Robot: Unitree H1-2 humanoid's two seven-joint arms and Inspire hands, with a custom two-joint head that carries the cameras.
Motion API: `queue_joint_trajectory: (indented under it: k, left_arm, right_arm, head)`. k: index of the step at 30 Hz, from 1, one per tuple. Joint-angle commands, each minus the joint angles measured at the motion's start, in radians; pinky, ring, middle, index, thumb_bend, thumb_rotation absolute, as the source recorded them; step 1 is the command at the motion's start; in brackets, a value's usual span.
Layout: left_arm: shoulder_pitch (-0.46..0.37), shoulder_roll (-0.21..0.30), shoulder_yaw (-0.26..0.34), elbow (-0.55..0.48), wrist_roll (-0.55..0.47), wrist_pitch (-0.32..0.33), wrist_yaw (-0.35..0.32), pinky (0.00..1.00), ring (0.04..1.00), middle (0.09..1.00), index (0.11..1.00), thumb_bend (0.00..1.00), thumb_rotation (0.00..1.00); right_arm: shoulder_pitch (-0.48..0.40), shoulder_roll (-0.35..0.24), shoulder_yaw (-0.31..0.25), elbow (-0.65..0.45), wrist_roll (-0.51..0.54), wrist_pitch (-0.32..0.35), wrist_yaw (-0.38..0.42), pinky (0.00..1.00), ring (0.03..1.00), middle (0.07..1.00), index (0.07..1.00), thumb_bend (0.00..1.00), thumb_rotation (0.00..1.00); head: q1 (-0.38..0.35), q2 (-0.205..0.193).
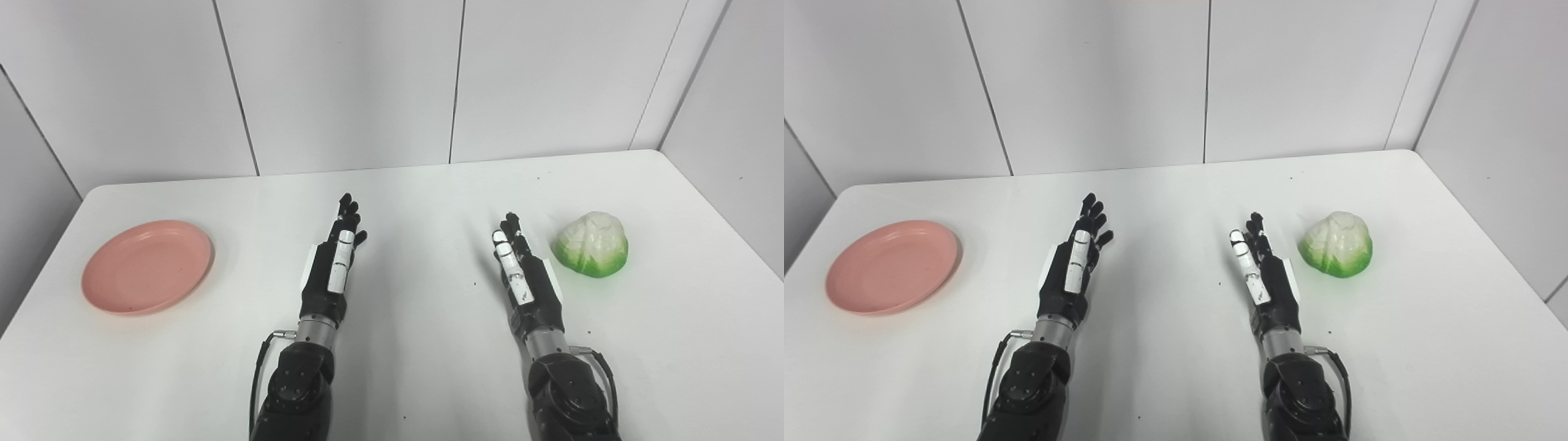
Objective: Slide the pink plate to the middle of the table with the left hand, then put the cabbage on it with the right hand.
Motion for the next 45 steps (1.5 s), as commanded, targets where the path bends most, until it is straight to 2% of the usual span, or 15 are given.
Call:
queue_joint_trajectory:
  k: [1,10,17,19,23,26,29,32,34,35,36,37,42,43,45]
  left_arm:
    - [0.031,0.002,0.006,0.001,0.009,0.002,0.013,0.93,0.990,1.000,0.998,0.64,1.00]
    - [0.025,0.006,0.003,0.001,-0.007,0.019,-0.001,0.92,0.997,1.000,1.000,0.66,1.00]
    - [0.011,0.016,0.003,0.043,-0.037,-0.044,-0.037,0.99,1.000,1.000,1.000,0.65,1.00]
    - [-0.003,0.011,0.017,0.083,-0.090,-0.123,-0.082,0.98,0.986,0.993,0.999,0.60,1.00]
    - [0.012,0.003,0.019,0.050,-0.026,-0.074,-0.010,0.99,0.998,1.000,1.000,0.71,1.00]
    - [0.019,-0.014,0.033,0.034,-0.054,-0.079,-0.008,1.00,1.000,1.000,1.000,0.67,1.00]
    - [-0.001,-0.009,0.038,0.083,-0.011,-0.155,0.028,0.95,0.987,0.994,1.000,0.63,1.00]
    - [-0.015,-0.005,0.046,0.110,-0.038,-0.164,0.016,0.99,0.999,1.000,1.000,0.70,1.00]
    - [-0.028,0.020,0.009,0.137,0.086,-0.192,0.121,0.85,0.926,0.959,0.988,0.71,1.00]
    - [-0.032,0.018,0.017,0.153,0.074,-0.198,0.116,0.84,0.918,0.959,0.987,0.76,1.00]
    - [-0.040,0.040,-0.026,0.168,0.166,-0.203,0.212,0.85,0.925,0.966,0.990,0.76,1.00]
    - [-0.042,0.053,-0.047,0.177,0.196,-0.204,0.246,0.74,0.861,0.932,0.982,0.69,1.00]
    - [-0.036,0.048,-0.022,0.168,0.005,-0.188,0.083,0.84,0.957,0.994,1.000,0.64,1.00]
    - [-0.038,0.059,-0.042,0.165,0.048,-0.192,0.116,0.92,0.983,0.998,1.000,0.69,1.00]
    - [-0.040,0.055,-0.038,0.169,0.032,-0.197,0.101,0.74,0.910,0.976,1.000,0.65,1.00]
  right_arm:
    - [-0.026,0.002,0.003,-0.028,-0.003,-0.006,0.001,1.00,1.000,1.000,1.000,0.60,0.72]
    - [-0.027,-0.010,0.016,-0.028,-0.044,-0.004,-0.004,1.00,1.000,1.000,1.000,0.61,0.76]
    - [-0.033,0.001,0.000,-0.015,-0.012,-0.016,0.006,1.00,1.000,1.000,1.000,0.62,0.71]
    - [-0.032,-0.005,0.010,-0.016,-0.038,-0.016,-0.003,1.00,1.000,1.000,1.000,0.62,0.74]
    - [-0.032,-0.005,0.009,-0.018,-0.039,-0.011,-0.004,1.00,1.000,1.000,1.000,0.62,0.75]
    - [-0.032,-0.005,0.010,-0.021,-0.049,-0.007,-0.009,1.00,1.000,1.000,1.000,0.62,0.75]
    - [-0.033,-0.002,0.006,-0.023,-0.041,-0.016,-0.007,1.00,1.000,1.000,1.000,0.62,0.70]
    - [-0.031,-0.015,0.024,-0.031,-0.089,-0.034,-0.012,1.00,1.000,1.000,1.000,0.60,0.79]
    - [-0.028,-0.018,0.027,-0.046,-0.073,-0.047,0.009,1.00,1.000,1.000,1.000,0.60,0.82]
    - [-0.026,-0.021,0.030,-0.054,-0.070,-0.056,0.017,1.00,1.000,1.000,1.000,0.62,0.85]
    - [-0.024,-0.024,0.033,-0.061,-0.070,-0.075,0.025,1.00,1.000,1.000,1.000,0.62,0.85]
    - [-0.022,-0.030,0.037,-0.066,-0.074,-0.089,0.031,1.00,1.000,1.000,1.000,0.63,0.87]
    - [-0.026,-0.044,0.037,-0.079,-0.082,-0.097,0.031,1.00,1.000,1.000,1.000,0.70,0.90]
    - [-0.027,-0.047,0.036,-0.077,-0.081,-0.100,0.032,1.00,1.000,1.000,1.000,0.70,0.90]
    - [-0.028,-0.052,0.034,-0.071,-0.078,-0.109,0.035,1.00,1.000,1.000,1.000,0.69,0.90]
  head:
    - [0.001,-0.001]
    - [0.001,0.000]
    - [0.003,-0.003]
    - [0.003,-0.003]
    - [0.004,-0.003]
    - [0.000,-0.001]
    - [-0.004,-0.003]
    - [-0.004,-0.003]
    - [-0.025,-0.003]
    - [-0.032,-0.005]
    - [-0.032,-0.005]
    - [-0.031,-0.005]
    - [-0.006,-0.009]
    - [-0.006,-0.009]
    - [0.016,-0.012]
